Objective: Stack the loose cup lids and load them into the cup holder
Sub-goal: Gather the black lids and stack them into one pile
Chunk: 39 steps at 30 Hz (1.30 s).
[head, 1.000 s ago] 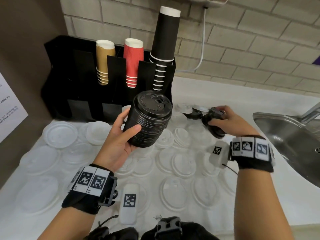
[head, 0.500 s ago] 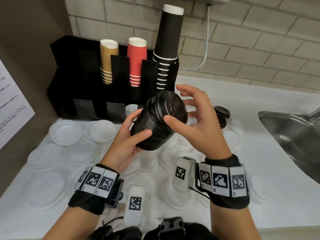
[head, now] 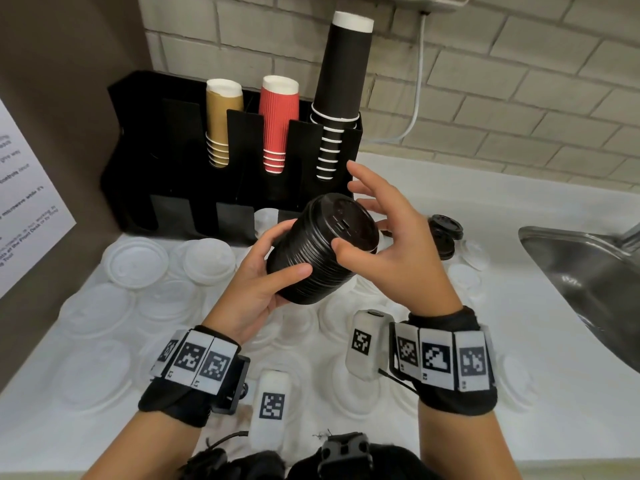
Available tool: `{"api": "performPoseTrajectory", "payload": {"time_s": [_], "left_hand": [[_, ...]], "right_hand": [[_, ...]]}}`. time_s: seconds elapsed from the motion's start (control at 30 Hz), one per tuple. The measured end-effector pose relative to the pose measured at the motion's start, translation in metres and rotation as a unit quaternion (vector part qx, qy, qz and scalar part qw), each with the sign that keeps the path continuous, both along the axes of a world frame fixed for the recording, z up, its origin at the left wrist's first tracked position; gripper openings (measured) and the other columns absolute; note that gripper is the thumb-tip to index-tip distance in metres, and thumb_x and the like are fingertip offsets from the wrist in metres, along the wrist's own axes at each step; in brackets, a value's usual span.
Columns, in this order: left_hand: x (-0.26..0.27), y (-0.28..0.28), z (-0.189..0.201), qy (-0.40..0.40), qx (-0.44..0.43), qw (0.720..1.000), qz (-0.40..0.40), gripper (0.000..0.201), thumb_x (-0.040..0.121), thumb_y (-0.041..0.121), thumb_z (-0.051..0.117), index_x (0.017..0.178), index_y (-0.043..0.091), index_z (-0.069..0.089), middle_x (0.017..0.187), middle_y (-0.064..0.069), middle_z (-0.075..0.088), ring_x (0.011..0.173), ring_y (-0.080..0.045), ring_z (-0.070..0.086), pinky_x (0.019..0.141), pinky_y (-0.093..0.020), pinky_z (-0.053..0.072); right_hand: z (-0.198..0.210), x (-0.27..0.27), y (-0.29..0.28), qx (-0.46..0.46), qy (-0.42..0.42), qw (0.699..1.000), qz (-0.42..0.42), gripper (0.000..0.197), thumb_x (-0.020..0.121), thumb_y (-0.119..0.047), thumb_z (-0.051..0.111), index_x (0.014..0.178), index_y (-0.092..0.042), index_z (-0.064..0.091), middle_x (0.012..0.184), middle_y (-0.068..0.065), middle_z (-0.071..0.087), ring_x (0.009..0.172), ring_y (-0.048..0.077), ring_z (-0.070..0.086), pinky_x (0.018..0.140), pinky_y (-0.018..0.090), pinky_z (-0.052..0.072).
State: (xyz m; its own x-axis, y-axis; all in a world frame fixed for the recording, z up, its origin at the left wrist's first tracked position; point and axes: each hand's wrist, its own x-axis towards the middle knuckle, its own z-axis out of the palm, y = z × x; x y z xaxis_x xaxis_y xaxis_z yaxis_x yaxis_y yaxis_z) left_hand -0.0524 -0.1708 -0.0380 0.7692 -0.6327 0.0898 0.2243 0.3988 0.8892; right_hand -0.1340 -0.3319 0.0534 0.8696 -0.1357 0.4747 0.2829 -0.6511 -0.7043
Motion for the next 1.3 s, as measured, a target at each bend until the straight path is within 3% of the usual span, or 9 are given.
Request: {"api": "performPoseTrajectory", "payload": {"time_s": [0.2, 0.33, 0.47, 0.57, 0.73, 0.9, 1.0, 1.13, 1.3], "left_hand": [[0.000, 0.000, -0.002, 0.010, -0.002, 1.000, 0.004, 0.056, 0.068, 0.021, 0.079, 0.115, 0.046, 0.063, 0.123, 0.000, 0.066, 0.114, -0.023, 0.064, 0.076, -0.031, 0.057], [-0.001, 0.001, -0.008, 0.026, -0.008, 1.000, 0.009, 0.054, 0.075, 0.015, 0.070, 0.121, 0.041, 0.059, 0.125, -0.002, 0.066, 0.114, -0.023, 0.064, 0.077, -0.031, 0.056], [0.000, 0.006, -0.009, 0.043, -0.021, 0.998, 0.028, 0.061, 0.075, 0.015, 0.068, 0.130, 0.033, 0.052, 0.122, -0.002, 0.067, 0.113, -0.021, 0.064, 0.079, -0.032, 0.057], [0.000, 0.010, -0.009, 0.047, -0.023, 0.997, 0.048, 0.062, 0.076, 0.016, 0.067, 0.132, 0.033, 0.050, 0.122, -0.003, 0.067, 0.113, -0.021, 0.065, 0.079, -0.032, 0.057], [0.003, 0.015, -0.007, 0.046, -0.022, 0.997, 0.061, 0.060, 0.078, 0.016, 0.066, 0.133, 0.033, 0.050, 0.130, -0.005, 0.062, 0.117, -0.023, 0.062, 0.080, -0.034, 0.056], [0.008, 0.017, 0.001, 0.039, -0.028, 0.996, 0.078, 0.058, 0.078, 0.016, 0.065, 0.133, 0.031, 0.051, 0.135, -0.006, 0.058, 0.119, -0.022, 0.061, 0.080, -0.033, 0.057], [0.010, 0.021, 0.004, 0.039, -0.032, 0.995, 0.089, 0.060, 0.077, 0.017, 0.064, 0.134, 0.028, 0.050, 0.133, -0.004, 0.060, 0.118, -0.021, 0.062, 0.080, -0.033, 0.057], [0.013, 0.021, 0.003, 0.040, -0.029, 0.994, 0.095, 0.062, 0.076, 0.018, 0.066, 0.135, 0.028, 0.049, 0.129, -0.003, 0.062, 0.118, -0.021, 0.062, 0.080, -0.033, 0.057], [0.014, 0.019, 0.000, 0.044, -0.030, 0.994, 0.092, 0.055, 0.078, 0.018, 0.066, 0.130, 0.032, 0.054, 0.130, -0.002, 0.062, 0.117, -0.021, 0.062, 0.079, -0.033, 0.056]], "right_hand": [[-0.002, 0.001, -0.001, -0.011, 0.013, 1.000, -0.003, 0.081, 0.073, -0.012, 0.077, 0.143, -0.027, 0.038, 0.125, -0.007, 0.052, 0.117, -0.001, 0.050, 0.092, 0.008, 0.039], [-0.008, 0.004, -0.006, -0.001, -0.021, 1.000, -0.005, 0.072, 0.076, -0.037, 0.074, 0.139, -0.037, 0.038, 0.128, -0.021, 0.046, 0.123, -0.007, 0.043, 0.097, 0.009, 0.037], [-0.025, 0.028, -0.054, 0.139, 0.000, 0.978, -0.153, 0.048, 0.082, -0.040, 0.067, 0.126, -0.039, 0.049, 0.135, -0.011, 0.046, 0.121, 0.000, 0.045, 0.093, 0.022, 0.041], [-0.041, 0.054, -0.116, 0.216, 0.158, 0.921, -0.282, 0.050, 0.084, -0.036, 0.064, 0.131, -0.026, 0.049, 0.141, 0.007, 0.041, 0.118, 0.020, 0.049, 0.083, 0.025, 0.037], [-0.068, 0.084, -0.185, 0.090, 0.348, 0.859, -0.365, 0.058, 0.086, -0.039, 0.057, 0.141, -0.026, 0.044, 0.151, 0.011, 0.030, 0.129, 0.031, 0.041, 0.092, 0.027, 0.034], [-0.081, 0.099, -0.196, -0.117, 0.448, 0.825, -0.324, 0.078, 0.082, -0.048, 0.061, 0.149, -0.022, 0.032, 0.156, 0.007, 0.028, 0.141, 0.029, 0.031, 0.115, 0.039, 0.027], [-0.085, 0.103, -0.199, -0.150, 0.463, 0.825, -0.289, 0.063, 0.090, -0.037, 0.059, 0.146, -0.015, 0.038, 0.154, 0.011, 0.032, 0.139, 0.030, 0.033, 0.113, 0.038, 0.030], [-0.088, 0.095, -0.204, -0.285, 0.426, 0.806, -0.297, 0.054, 0.095, -0.043, 0.045, 0.144, -0.020, 0.041, 0.154, 0.007, 0.031, 0.142, 0.028, 0.028, 0.117, 0.040, 0.023], [-0.083, 0.095, -0.213, -0.213, 0.425, 0.819, -0.321, 0.054, 0.092, -0.036, 0.049, 0.141, -0.016, 0.043, 0.145, 0.011, 0.044, 0.130, 0.031, 0.044, 0.109, 0.036, 0.036]]}}
